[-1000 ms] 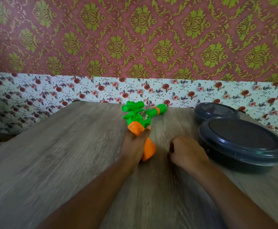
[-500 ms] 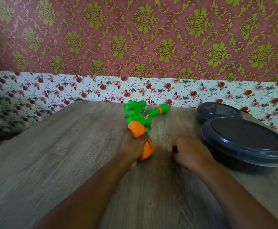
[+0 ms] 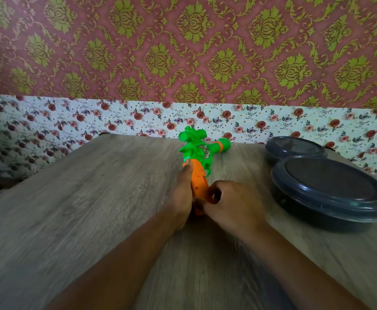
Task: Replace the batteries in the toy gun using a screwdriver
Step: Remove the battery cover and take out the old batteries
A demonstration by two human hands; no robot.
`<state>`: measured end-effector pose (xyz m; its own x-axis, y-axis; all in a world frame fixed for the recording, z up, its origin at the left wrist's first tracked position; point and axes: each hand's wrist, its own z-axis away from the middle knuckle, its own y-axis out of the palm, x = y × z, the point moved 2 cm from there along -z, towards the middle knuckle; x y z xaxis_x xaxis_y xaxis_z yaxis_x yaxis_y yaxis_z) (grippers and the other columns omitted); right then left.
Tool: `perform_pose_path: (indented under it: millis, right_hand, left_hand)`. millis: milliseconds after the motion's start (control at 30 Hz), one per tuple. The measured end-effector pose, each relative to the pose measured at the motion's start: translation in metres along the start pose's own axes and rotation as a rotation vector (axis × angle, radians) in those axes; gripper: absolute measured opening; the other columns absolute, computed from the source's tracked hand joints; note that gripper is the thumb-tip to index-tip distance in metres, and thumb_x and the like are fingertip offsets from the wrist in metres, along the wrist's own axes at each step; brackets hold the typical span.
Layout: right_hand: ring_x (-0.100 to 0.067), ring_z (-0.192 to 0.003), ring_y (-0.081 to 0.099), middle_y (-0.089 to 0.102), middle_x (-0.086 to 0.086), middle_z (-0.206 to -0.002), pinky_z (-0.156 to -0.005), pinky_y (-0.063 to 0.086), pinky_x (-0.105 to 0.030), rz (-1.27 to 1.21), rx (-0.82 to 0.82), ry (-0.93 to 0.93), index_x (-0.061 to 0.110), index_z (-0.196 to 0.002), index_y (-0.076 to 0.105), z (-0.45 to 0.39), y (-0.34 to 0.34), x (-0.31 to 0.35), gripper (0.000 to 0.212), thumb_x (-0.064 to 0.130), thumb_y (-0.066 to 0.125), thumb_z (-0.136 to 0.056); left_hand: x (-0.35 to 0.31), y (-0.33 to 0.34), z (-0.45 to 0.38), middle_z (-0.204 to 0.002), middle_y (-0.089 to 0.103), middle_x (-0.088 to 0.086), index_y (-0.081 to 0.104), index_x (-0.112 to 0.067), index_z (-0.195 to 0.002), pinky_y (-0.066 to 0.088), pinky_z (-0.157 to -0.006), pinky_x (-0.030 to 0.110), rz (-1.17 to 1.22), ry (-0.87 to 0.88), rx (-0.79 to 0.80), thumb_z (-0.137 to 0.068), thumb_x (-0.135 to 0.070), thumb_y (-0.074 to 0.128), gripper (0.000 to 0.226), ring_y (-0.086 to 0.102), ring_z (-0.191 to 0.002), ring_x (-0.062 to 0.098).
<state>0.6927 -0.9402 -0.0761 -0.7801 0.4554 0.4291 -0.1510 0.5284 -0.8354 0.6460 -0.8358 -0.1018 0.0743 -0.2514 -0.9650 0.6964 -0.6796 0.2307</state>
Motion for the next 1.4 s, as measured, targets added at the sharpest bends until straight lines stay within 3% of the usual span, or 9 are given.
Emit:
perform_pose_path:
  millis: [100, 200, 300, 467, 767, 967, 1133, 1267, 1400]
  right_hand:
    - [-0.012, -0.069, 0.06, 0.066, 0.003, -0.075, -0.064, 0.05, -0.033, -0.158, 0.068, 0.081, 0.019, -0.079, 0.066, -0.005, -0.002, -0.005, 0.035, 0.052, 0.066, -0.068]
    - [-0.012, -0.057, 0.058, 0.065, -0.002, -0.063, -0.057, 0.044, -0.032, -0.456, 0.043, 0.192, 0.012, -0.073, 0.068, -0.015, -0.017, -0.02, 0.04, 0.052, 0.069, -0.068]
    - [-0.014, -0.065, 0.059, 0.066, -0.003, -0.069, -0.061, 0.044, -0.031, -0.251, -0.062, 0.224, 0.016, -0.076, 0.067, -0.019, -0.033, -0.045, 0.035, 0.051, 0.069, -0.072]
    - [-0.025, -0.091, 0.062, 0.066, -0.005, -0.095, -0.07, 0.046, -0.031, 0.249, 0.011, 0.237, 0.017, -0.093, 0.063, -0.017, -0.017, -0.061, 0.03, 0.045, 0.06, -0.08]
    - [-0.024, -0.094, 0.061, 0.066, -0.007, -0.103, -0.081, 0.052, -0.039, 0.17, 0.179, 0.256, 0.015, -0.099, 0.067, -0.018, -0.016, -0.063, 0.027, 0.033, 0.062, -0.079]
    - [-0.024, -0.116, 0.049, 0.049, -0.011, -0.132, -0.089, 0.041, -0.029, -0.037, 0.195, 0.231, 0.01, -0.129, 0.048, -0.02, -0.027, -0.055, 0.041, 0.005, 0.046, -0.089]
    - [-0.008, -0.083, 0.056, 0.059, -0.003, -0.101, -0.064, 0.04, -0.009, -0.174, 0.026, 0.032, 0.009, -0.108, 0.055, -0.017, -0.025, -0.038, 0.017, 0.011, 0.042, -0.096]
    - [-0.019, -0.087, 0.054, 0.054, -0.005, -0.092, -0.073, 0.045, -0.033, -0.163, -0.194, -0.113, 0.008, -0.094, 0.069, -0.022, -0.023, -0.028, 0.018, 0.017, 0.053, -0.091]
    - [-0.011, -0.074, 0.063, 0.067, 0.0, -0.079, -0.07, 0.051, -0.03, -0.524, -0.208, -0.107, 0.024, -0.083, 0.067, -0.025, -0.023, -0.016, 0.015, 0.015, 0.057, -0.089]
  left_hand:
    - [0.001, 0.0, -0.001, -0.126, 0.06, 0.014, 0.047, -0.014, -0.134, 0.041, -0.107, 0.046, 0.021, -0.014, 0.028, -0.09, -0.066, 0.023, 0.072, 0.058, -0.115, 0.028]
    - [0.001, -0.002, -0.004, -0.106, 0.064, 0.016, 0.057, -0.007, -0.117, 0.049, -0.094, 0.043, 0.073, 0.002, 0.036, -0.089, -0.067, 0.022, 0.074, 0.062, -0.098, 0.028]
    - [0.0, -0.004, -0.006, -0.091, 0.062, 0.013, 0.053, -0.009, -0.124, 0.051, -0.08, 0.039, 0.135, 0.013, 0.003, -0.092, -0.062, 0.023, 0.069, 0.061, -0.08, 0.023]
    - [0.004, -0.004, -0.01, -0.109, 0.061, 0.016, 0.038, -0.017, -0.143, 0.049, -0.096, 0.048, 0.132, -0.004, -0.018, -0.092, -0.062, 0.025, 0.07, 0.06, -0.099, 0.029]
    - [0.006, -0.006, -0.012, -0.096, 0.061, 0.011, 0.043, -0.013, -0.136, 0.048, -0.093, 0.044, 0.149, -0.008, 0.004, -0.096, -0.055, 0.026, 0.06, 0.06, -0.088, 0.022]
    - [0.006, -0.007, -0.014, -0.092, 0.06, 0.011, 0.043, -0.022, -0.107, 0.048, -0.092, 0.045, 0.187, -0.02, -0.015, -0.099, -0.047, 0.028, 0.031, 0.059, -0.085, 0.024]
    - [0.01, -0.008, -0.02, -0.091, 0.063, 0.012, 0.042, -0.009, -0.133, 0.051, -0.085, 0.044, 0.157, 0.006, -0.053, -0.1, -0.045, 0.03, 0.05, 0.062, -0.08, 0.023]
    - [0.011, -0.009, -0.023, -0.096, 0.063, 0.012, 0.043, -0.008, -0.132, 0.052, -0.084, 0.043, 0.136, 0.002, -0.067, -0.101, -0.042, 0.032, 0.047, 0.063, -0.081, 0.023]
    - [0.012, -0.008, -0.024, -0.094, 0.063, 0.012, 0.043, -0.008, -0.132, 0.053, -0.079, 0.042, 0.136, 0.008, -0.063, -0.101, -0.039, 0.033, 0.045, 0.062, -0.079, 0.022]
